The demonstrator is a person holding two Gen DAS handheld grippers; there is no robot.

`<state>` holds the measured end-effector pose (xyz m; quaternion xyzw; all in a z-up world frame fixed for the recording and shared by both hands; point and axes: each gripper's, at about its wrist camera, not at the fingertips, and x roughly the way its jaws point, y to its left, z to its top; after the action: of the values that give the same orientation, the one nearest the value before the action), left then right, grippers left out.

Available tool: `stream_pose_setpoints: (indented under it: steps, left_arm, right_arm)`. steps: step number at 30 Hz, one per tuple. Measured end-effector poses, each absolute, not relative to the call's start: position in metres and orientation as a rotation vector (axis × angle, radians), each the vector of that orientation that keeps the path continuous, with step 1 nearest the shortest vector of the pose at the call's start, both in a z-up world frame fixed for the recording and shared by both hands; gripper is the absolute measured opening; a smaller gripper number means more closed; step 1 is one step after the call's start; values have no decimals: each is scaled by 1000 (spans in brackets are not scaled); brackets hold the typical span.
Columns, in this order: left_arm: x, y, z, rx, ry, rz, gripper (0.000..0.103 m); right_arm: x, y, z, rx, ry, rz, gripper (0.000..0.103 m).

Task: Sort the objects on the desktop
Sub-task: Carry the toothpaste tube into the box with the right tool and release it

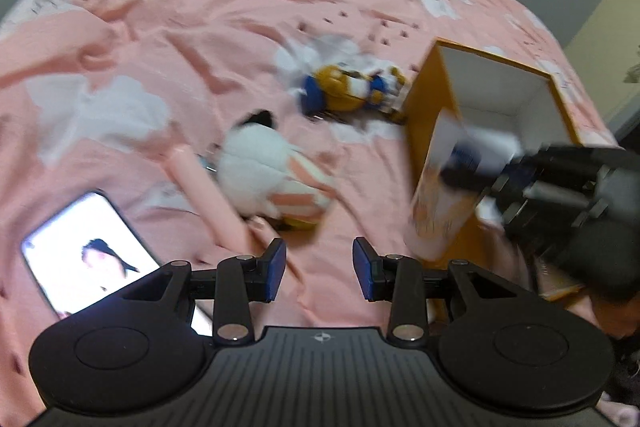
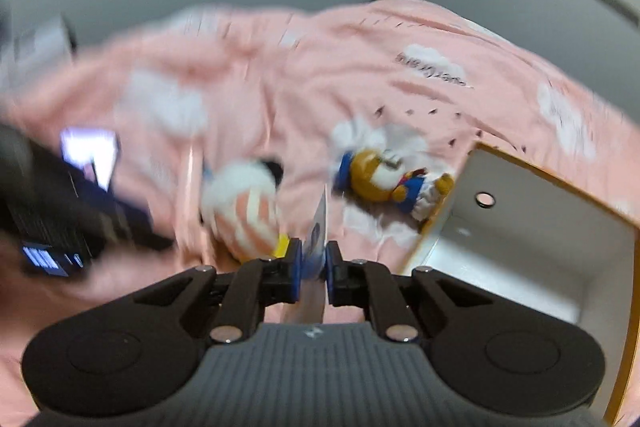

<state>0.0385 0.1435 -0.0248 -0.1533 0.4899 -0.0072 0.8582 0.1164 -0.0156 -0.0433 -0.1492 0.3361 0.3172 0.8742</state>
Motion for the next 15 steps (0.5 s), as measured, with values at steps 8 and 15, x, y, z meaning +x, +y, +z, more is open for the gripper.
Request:
stream_pose_setpoints:
  steps: [8, 15]
  left_arm:
    - [55, 108, -57, -547, 1157, -115, 43]
    - [71, 97, -105, -650, 1302, -43, 42]
  right_arm:
    - [105, -98, 19, -49, 622, 639, 12]
    - [94, -156, 35, -57, 576, 441, 12]
